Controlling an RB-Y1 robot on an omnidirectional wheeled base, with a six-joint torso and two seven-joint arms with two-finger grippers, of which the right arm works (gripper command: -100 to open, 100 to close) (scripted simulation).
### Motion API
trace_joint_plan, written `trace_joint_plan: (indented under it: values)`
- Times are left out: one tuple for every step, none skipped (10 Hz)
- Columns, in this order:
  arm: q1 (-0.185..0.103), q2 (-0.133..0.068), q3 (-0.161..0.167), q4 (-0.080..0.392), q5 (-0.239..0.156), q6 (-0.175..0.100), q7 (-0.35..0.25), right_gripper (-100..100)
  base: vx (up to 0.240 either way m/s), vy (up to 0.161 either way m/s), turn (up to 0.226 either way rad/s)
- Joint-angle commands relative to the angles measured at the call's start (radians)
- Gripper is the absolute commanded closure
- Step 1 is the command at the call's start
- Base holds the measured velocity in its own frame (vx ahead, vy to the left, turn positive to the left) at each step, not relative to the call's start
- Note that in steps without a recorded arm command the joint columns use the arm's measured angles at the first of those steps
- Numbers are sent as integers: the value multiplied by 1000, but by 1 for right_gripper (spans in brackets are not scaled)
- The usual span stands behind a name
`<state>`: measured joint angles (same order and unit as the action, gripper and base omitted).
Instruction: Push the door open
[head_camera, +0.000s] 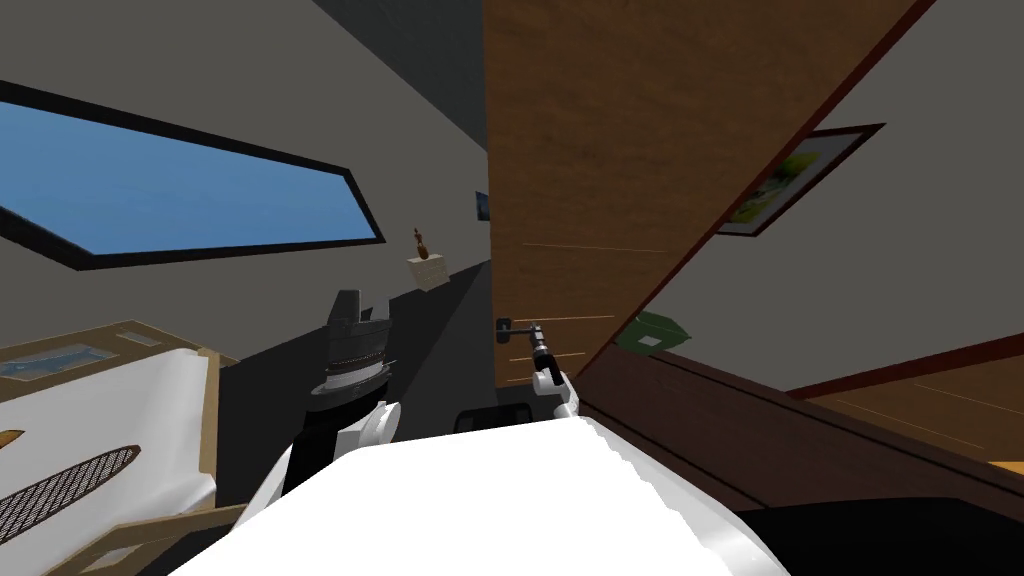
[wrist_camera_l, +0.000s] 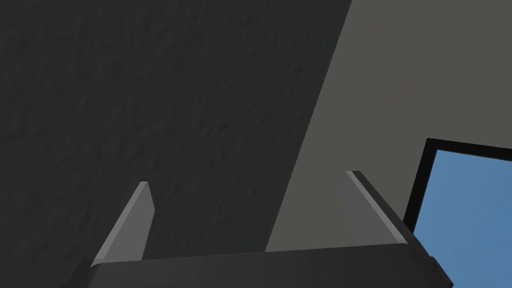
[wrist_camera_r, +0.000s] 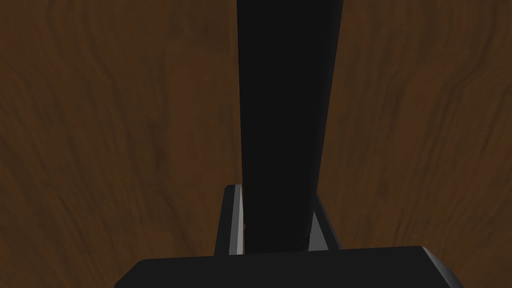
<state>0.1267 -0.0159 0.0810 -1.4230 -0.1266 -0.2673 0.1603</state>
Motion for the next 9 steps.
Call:
trace_joint_plan:
  values:
    - [3, 19, 16, -7, -5, 4, 8, 100, 77, 137, -127]
    - [4, 26, 19, -8, -8, 4, 11, 100, 39, 111, -97]
    - [6, 33, 21, -9, -11, 4, 14, 100, 14, 138, -73]
    - [7, 40, 23, -11, -13, 4, 17, 100, -5, 163, -52]
    - [8, 48, 25, -12, -16, 4, 20, 100, 6, 161, -64]
    - [10, 32, 8, -15, -17, 2, 17, 100, 9, 52, -74]
    - [9, 14, -8, -13, -19, 3, 18, 100, 91, 7, -84]
    - [8, 9, -12, -12, -20, 3, 19, 100, 164, 17, -45]
    - [6, 1, -22, -11, -21, 3, 20, 100, 179, 40, -31]
